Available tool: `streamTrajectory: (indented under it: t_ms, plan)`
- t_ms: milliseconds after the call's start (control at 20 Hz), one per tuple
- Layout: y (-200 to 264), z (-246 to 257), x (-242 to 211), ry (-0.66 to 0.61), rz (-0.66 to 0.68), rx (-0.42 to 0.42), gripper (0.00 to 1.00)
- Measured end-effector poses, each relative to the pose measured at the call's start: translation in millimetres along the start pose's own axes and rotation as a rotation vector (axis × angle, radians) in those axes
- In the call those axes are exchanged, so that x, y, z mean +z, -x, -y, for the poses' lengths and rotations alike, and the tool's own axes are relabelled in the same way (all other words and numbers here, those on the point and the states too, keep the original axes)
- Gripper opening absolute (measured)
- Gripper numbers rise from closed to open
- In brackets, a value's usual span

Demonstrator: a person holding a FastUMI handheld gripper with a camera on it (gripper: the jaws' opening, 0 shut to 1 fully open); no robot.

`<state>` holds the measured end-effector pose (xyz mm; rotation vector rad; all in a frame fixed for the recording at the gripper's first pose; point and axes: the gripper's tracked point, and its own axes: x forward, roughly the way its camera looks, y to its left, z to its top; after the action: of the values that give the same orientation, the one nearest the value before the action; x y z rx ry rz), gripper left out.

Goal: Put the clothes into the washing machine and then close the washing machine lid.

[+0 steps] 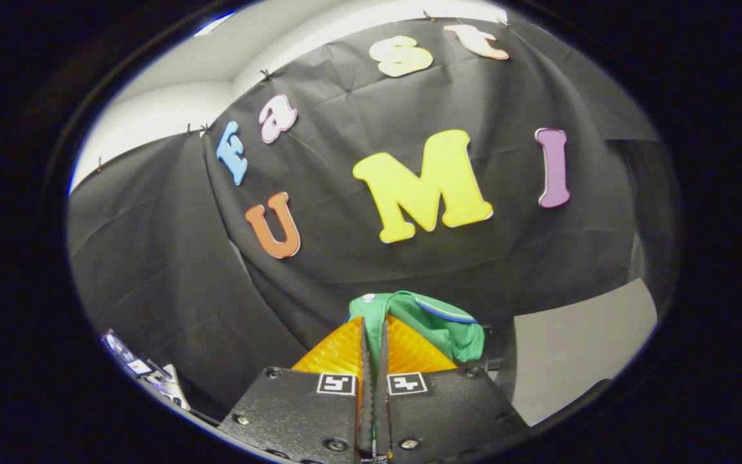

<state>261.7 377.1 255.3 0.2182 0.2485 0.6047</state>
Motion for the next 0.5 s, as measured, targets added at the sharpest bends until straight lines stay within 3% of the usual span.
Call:
streamTrajectory:
  t_ms: [500]
  plan:
    - [-109.5,20.0,-98.7,-0.031,-0.181,-0.013,0.05]
